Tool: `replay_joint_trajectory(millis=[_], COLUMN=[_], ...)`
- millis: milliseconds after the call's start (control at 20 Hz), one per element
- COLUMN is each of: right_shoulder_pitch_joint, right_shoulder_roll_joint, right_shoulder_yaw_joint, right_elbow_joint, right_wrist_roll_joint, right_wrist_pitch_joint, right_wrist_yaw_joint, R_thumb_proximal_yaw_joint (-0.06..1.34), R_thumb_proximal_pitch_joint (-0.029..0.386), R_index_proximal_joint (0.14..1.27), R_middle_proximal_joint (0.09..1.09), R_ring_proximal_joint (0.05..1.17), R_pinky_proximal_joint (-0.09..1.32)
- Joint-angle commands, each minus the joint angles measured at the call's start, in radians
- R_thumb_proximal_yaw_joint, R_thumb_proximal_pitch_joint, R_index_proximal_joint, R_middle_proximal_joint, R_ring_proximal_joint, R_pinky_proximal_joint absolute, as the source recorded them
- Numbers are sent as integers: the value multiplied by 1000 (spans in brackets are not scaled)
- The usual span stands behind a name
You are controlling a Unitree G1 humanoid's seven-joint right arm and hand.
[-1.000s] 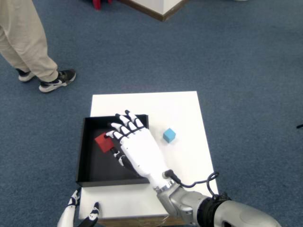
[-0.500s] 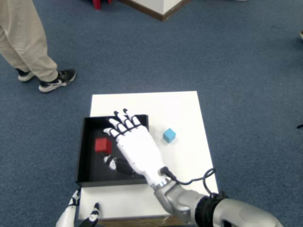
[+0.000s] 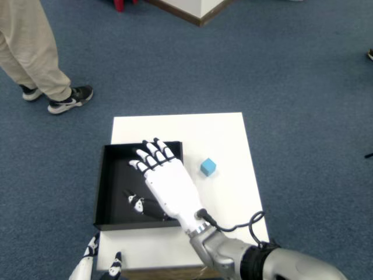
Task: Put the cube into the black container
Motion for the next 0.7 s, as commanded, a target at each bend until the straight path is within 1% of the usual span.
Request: replay_joint_trajectory(millis=[50,150,250,350,400,450,500,550,600,650,700], right_shoulder_pitch_joint=[-37,-26,-14,11,49,78,116,149,176,192,231], right_shoulder_roll_joint=[1,-2,-9,-28,-49,-70,-111,-157,-200,-225,-271], right_shoulder_yaw_joint=[-29,-30,-39,-101,-154,-182,-207,-218,-221,-221,-232], right_elbow_joint=[-22,-8,-10,-101,-188,-244,-286,-287,-262,-239,-203], right_wrist_roll_joint=[0,26,72,130,180,215,262,301,321,333,368], right_wrist_pitch_joint=[11,-7,-52,-142,-243,-322,-425,-512,-587,-639,-791], right_wrist_yaw_joint=[-38,-76,-167,-310,-378,-398,-398,-384,-369,-360,-347], R_thumb_proximal_yaw_joint=[630,624,613,626,641,646,642,638,636,638,626], R_thumb_proximal_pitch_joint=[132,133,138,145,150,152,153,153,155,158,176], R_index_proximal_joint=[470,463,459,463,469,470,465,463,460,459,462], R_middle_proximal_joint=[243,243,248,269,282,287,282,279,278,282,294], R_ring_proximal_joint=[156,157,163,184,195,199,197,196,197,204,219], R_pinky_proximal_joint=[-14,-10,-8,16,31,38,35,35,36,44,68])
